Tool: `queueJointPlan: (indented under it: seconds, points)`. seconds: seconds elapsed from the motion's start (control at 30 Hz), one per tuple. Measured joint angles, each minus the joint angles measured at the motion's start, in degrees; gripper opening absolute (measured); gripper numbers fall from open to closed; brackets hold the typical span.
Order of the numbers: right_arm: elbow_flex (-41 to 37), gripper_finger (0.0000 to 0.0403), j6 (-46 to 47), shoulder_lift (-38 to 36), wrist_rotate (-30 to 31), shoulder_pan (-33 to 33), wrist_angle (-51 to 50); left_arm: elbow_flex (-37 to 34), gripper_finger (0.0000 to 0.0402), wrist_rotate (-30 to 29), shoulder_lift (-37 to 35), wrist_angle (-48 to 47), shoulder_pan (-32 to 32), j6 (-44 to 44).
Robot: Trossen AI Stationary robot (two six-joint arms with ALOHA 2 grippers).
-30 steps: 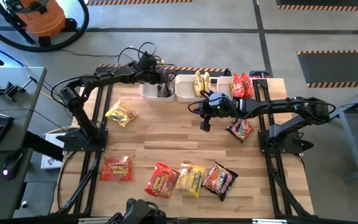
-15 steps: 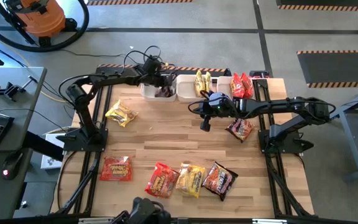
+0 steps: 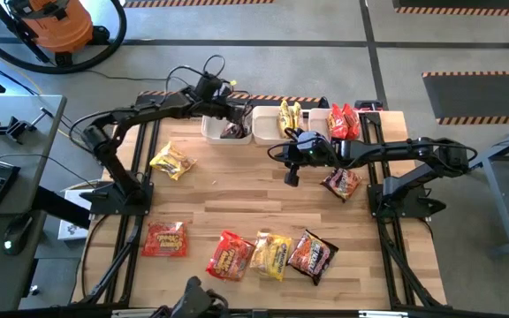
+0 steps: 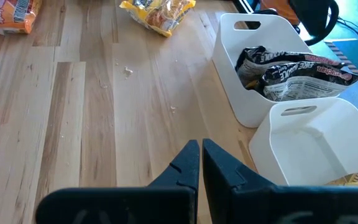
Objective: Sort Maruchan noodles
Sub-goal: Put the black noodle into the left white bin
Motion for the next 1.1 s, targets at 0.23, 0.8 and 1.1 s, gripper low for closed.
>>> queueJointPlan:
  seconds: [0.23,0.8,1.1]
  points:
    - [0.00,0.0002,-0.23,0.00,0.00,0.00,0.09,0.04,0.0054,-8.07,-5.67,-15.62,0.36,14.63]
    - [0.00,0.0002,-0.44,0.00,-2.58,0.00,1.33,-2.08,0.0007,-9.96,8.35,-11.86,0.40,27.13]
    - [0.00,0.0002,-0.44,0.00,-2.58,-0.01,1.32,-2.08,0.0007,-3.79,10.02,-5.57,0.43,26.92]
